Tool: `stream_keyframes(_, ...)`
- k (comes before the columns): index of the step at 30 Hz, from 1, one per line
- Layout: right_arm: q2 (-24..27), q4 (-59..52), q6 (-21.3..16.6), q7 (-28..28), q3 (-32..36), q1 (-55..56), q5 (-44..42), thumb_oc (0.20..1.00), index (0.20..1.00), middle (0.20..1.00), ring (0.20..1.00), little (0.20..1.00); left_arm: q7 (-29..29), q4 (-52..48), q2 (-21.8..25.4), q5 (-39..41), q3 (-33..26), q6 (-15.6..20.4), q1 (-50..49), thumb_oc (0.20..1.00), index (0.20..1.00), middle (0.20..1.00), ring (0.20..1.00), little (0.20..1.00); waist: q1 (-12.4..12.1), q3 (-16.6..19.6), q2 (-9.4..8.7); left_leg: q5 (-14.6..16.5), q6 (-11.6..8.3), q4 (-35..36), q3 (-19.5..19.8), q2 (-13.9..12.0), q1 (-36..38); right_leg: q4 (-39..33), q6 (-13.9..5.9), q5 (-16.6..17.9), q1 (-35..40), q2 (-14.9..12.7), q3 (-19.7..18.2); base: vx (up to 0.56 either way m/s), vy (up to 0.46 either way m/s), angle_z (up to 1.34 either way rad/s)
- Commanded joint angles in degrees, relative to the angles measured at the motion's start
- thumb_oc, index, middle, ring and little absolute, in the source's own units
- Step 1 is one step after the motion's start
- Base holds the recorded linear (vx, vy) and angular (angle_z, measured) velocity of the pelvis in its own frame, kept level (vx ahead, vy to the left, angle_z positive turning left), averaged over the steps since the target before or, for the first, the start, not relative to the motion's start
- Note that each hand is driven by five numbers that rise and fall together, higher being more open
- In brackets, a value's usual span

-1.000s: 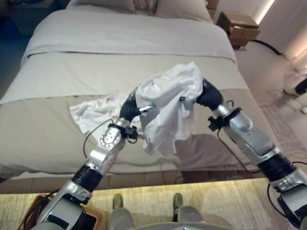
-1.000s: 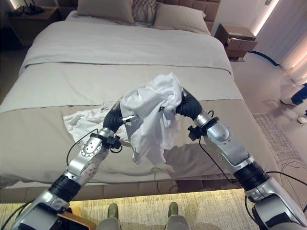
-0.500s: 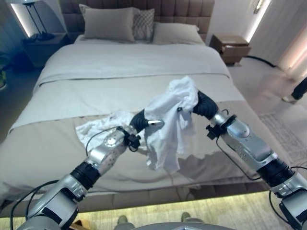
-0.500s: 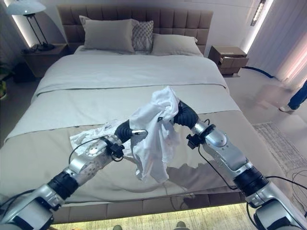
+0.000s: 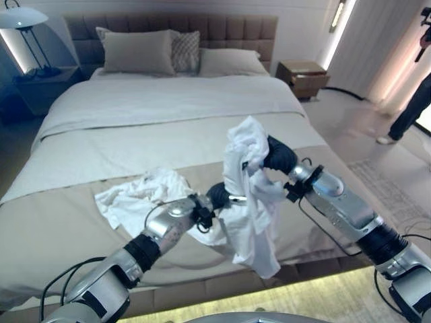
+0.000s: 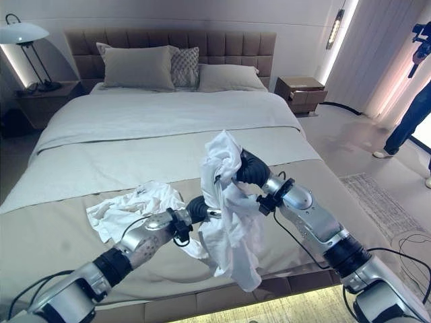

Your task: Pick up clothes into the bucket

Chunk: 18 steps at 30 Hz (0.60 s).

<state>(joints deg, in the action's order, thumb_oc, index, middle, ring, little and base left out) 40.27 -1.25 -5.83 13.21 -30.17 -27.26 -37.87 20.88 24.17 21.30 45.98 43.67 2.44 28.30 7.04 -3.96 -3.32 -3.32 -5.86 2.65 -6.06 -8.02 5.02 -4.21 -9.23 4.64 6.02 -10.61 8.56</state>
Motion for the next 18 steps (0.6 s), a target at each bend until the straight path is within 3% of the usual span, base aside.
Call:
stream_keyframes(1, -3.23, -5.04, -4.44, -1.66, 3.57, -6.09, -3.69, 0.2, 0.2, 0.2, 0.2, 0.2, -3.87, 4.69, -3.26, -7.41, 1.18, 4.52, 7.0, 0.573, 0.573, 0.573, 0.573, 0.573, -0.35, 0.28, -2.01, 1.43, 0.07, -4.1, 1.66, -1.16, -3.11, 2.97, -2.65, -0.32, -0.48, -2.45, 0.51, 0.0, -0.001, 0.05)
stream_keyframes(2, -3.3, -5.47, -4.34, -1.87, 3.89, -5.8, -3.64, 0.2, 0.2, 0.2, 0.2, 0.2, -5.7, 5.66, -4.42, -8.58, 0.39, 4.81, 6.89, 0.2, 0.2, 0.2, 0.2, 0.2, -0.46, 0.26, -2.06, 1.47, 0.11, -4.26, 1.8, -1.14, -3.25, 3.07, -2.61, -0.38, -0.44, -2.51, 0.71, 0.0, -0.002, 0.06)
stream_keyframes(5, -3.9, -5.3, -4.27, -3.4, 5.09, -5.17, -3.45, 0.2, 0.2, 0.2, 0.2, 0.2, -9.98, 6.43, -7.52, -9.51, -2.47, 5.83, 6.41, 0.2, 0.2, 0.2, 0.2, 0.2, -0.92, -0.11, -2.25, 1.5, 0.28, -4.49, 2.24, -1.01, -3.6, 3.22, -2.51, -0.47, -0.35, -2.58, 1.05, -0.01, -0.002, 0.08)
stream_keyframes(8, -3.63, -5.37, -4.2, -3.57, 5.65, -4.81, -3.51, 0.2, 0.2, 0.2, 0.2, 0.2, -10.84, 6.12, -7.72, -10.81, -3.18, 6.23, 6.02, 0.2, 0.2, 0.2, 0.2, 0.2, -1.13, -0.19, -2.3, 1.54, 0.37, -4.58, 2.35, -0.97, -3.67, 3.21, -2.5, -0.48, -0.31, -2.55, 1.1, 0.0, -0.001, 0.02)
stream_keyframes(18, -2.99, -5.47, -4.54, -4.26, 9.2, -1.22, -3.83, 0.2, 0.2, 0.2, 0.2, 0.2, -14.67, -0.52, -4.11, -9.96, -12.72, 8.05, -4.28, 0.2, 0.2, 0.2, 0.2, 0.2, -3.05, -0.52, -2.6, 1.86, 0.49, -5.25, 2.76, -1.2, -3.67, 3.47, -2.27, -1.04, 0.25, -2.57, 1.4, 0.0, -0.007, 0.02)
